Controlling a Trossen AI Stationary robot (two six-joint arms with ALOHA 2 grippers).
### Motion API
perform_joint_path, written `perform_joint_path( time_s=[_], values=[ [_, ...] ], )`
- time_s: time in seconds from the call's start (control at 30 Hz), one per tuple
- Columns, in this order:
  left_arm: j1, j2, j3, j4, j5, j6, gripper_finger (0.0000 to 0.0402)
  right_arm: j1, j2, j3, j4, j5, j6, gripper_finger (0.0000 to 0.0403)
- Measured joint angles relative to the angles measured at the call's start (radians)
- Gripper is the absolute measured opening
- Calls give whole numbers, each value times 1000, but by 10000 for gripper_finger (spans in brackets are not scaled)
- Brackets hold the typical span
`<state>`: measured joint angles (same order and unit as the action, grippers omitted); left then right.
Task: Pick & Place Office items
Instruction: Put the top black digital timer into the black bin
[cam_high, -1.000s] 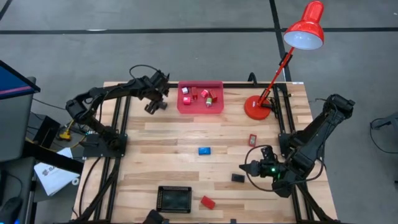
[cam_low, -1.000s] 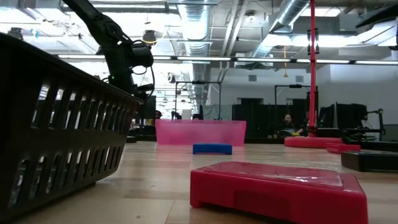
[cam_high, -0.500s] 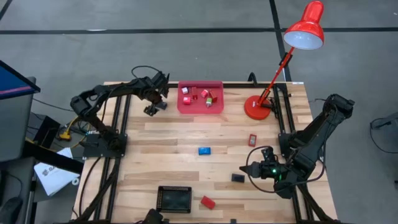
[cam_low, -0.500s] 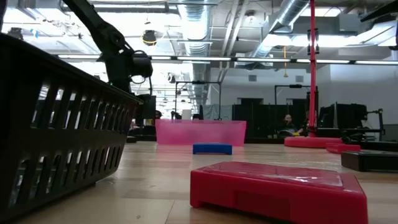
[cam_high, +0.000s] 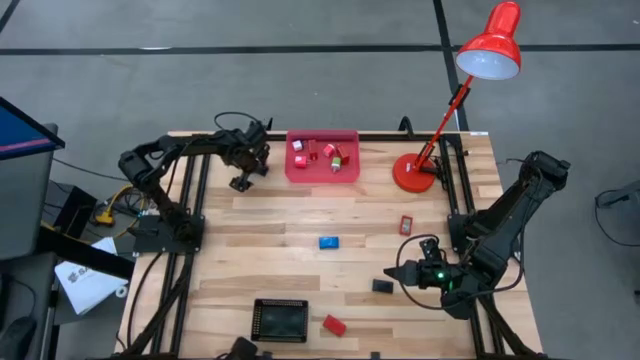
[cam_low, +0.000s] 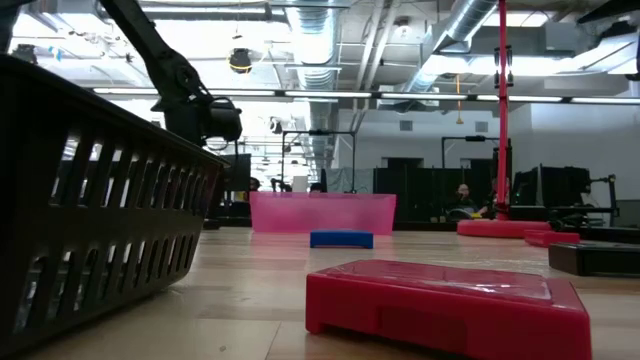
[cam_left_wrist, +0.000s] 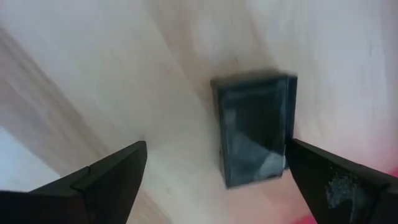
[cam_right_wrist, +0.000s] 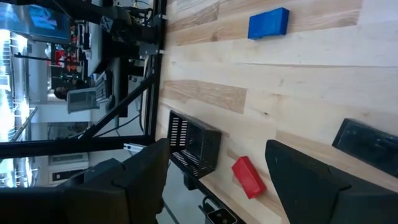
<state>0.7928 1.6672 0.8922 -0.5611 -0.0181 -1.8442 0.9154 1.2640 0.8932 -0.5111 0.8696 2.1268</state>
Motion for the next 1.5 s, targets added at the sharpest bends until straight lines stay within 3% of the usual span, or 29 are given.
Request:
perform_joint_path(
  time_s=[0.2, 0.8, 1.5],
  values=[
    [24, -4, -29, 39, 20, -1, 365, -14, 0, 0, 0, 0, 6, 260],
    [39, -1, -33, 29, 22, -2, 258, -28, 0, 0, -1, 0, 3, 260],
    [11, -4, -34, 74, -19, 8, 88, -26, 0, 0, -4, 0, 2, 260]
  ],
)
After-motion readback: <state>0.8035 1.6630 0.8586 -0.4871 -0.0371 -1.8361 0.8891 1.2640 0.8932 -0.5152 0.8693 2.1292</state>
